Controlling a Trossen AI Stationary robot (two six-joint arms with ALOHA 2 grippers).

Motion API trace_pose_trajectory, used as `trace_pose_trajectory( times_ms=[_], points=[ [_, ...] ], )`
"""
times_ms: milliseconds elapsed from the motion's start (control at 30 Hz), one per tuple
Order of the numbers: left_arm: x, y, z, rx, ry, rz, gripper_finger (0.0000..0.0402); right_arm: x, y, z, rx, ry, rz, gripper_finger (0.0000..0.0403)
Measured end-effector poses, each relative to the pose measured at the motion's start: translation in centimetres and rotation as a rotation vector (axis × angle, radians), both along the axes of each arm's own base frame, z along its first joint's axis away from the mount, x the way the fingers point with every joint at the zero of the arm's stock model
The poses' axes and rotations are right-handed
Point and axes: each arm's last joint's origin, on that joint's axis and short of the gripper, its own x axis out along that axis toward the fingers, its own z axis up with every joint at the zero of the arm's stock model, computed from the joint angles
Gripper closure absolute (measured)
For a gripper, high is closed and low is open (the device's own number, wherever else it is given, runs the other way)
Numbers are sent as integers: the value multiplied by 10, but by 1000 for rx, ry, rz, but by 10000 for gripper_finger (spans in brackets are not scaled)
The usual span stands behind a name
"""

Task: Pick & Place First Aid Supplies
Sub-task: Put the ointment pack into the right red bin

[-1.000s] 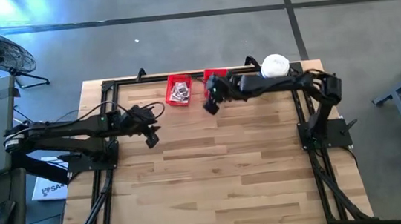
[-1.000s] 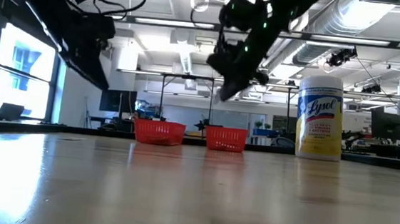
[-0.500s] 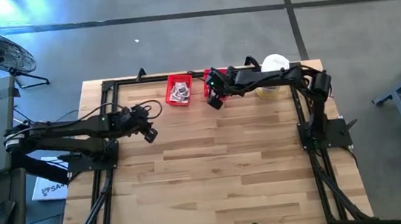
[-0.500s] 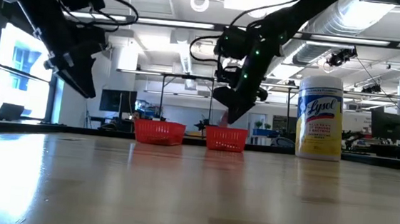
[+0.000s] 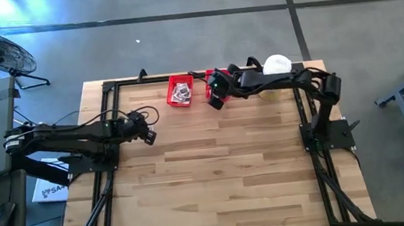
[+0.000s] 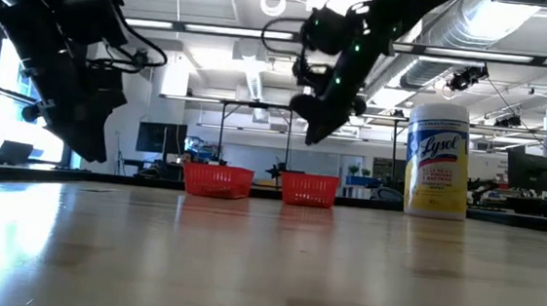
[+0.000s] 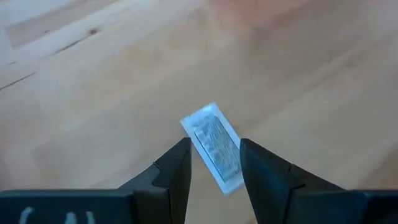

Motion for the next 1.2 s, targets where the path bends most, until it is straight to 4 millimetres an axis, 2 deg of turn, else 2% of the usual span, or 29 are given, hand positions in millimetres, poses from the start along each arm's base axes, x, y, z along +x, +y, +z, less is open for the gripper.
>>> trace_pose_trajectory(
  times_ms=[233,333,467,567,667,1000,1200],
  points=[
    [3,1,-2,-6,-65,73,267,10,34,27,-20,-134,113,294],
    [4,2,-5,1,-57,115,257,16,47,29,-21,-168,156,298],
    [9,6,-12,13,-34,155,224,22,59,31,-28,-195,191,302],
    [13,14,-16,16,-44,210,201,24,65,32,-29,-203,208,302],
    [14,24,-22,-19,-28,255,194,24,71,31,-24,-194,221,300],
    [25,35,-43,-69,-10,307,229,26,85,29,-20,-170,254,304],
    [30,27,-48,-53,-9,323,272,25,84,29,-28,-165,249,304]
  ],
)
